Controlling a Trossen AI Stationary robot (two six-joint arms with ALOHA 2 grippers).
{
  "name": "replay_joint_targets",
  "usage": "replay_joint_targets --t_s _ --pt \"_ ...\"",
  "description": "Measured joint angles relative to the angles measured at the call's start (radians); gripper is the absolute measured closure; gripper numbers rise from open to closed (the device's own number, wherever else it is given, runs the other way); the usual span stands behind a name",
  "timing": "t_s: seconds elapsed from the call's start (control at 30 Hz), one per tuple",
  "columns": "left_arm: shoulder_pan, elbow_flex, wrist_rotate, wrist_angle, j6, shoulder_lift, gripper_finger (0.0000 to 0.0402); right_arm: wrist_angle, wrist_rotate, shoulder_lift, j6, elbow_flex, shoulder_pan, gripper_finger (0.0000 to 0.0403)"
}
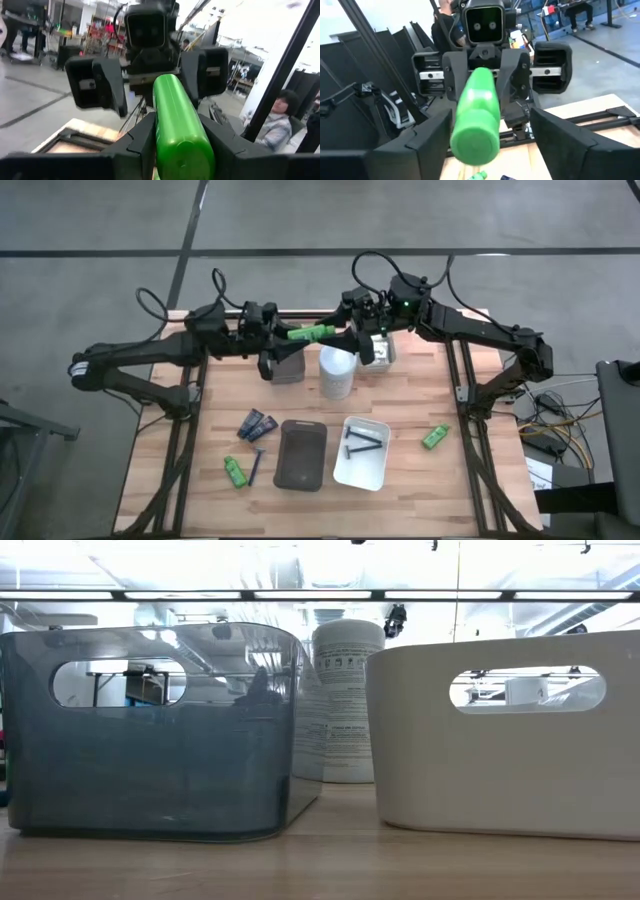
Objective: Pick & Place Travel size toiletries
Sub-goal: Put the green shampoo bottle into the bottom black bin
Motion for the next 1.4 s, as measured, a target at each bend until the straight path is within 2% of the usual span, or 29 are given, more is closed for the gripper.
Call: replay_joint_targets --t_s 0.33,0.73,1.0,1.23,1.4 --pt "0.0 -0.05 -0.002 0.062 -0.005 0.0 0.0273 0.02 -0.029 0.003 0.005 0.0 0.001 0.0216" --pt "0.0 -0.052 -0.007 0.066 -0.028 0.0 0.0273 0.012 -0.048 0.003 0.007 0.0 0.002 0.0296" --pt "0.0 -0.047 0.026 -0.05 -0.087 -0.002 0.027 -0.083 -0.093 0.005 0.007 0.0 0.003 0.0304" --pt "0.002 0.025 0.078 -0.251 -0.168 -0.003 0.0224 -0.238 -0.214 0.002 -0.028 0.0 0.01 0.0306" --pt "0.001 0.038 0.131 -0.325 -0.231 0.027 0.0206 -0.284 -0.246 0.005 -0.054 0.0 0.028 0.0307"
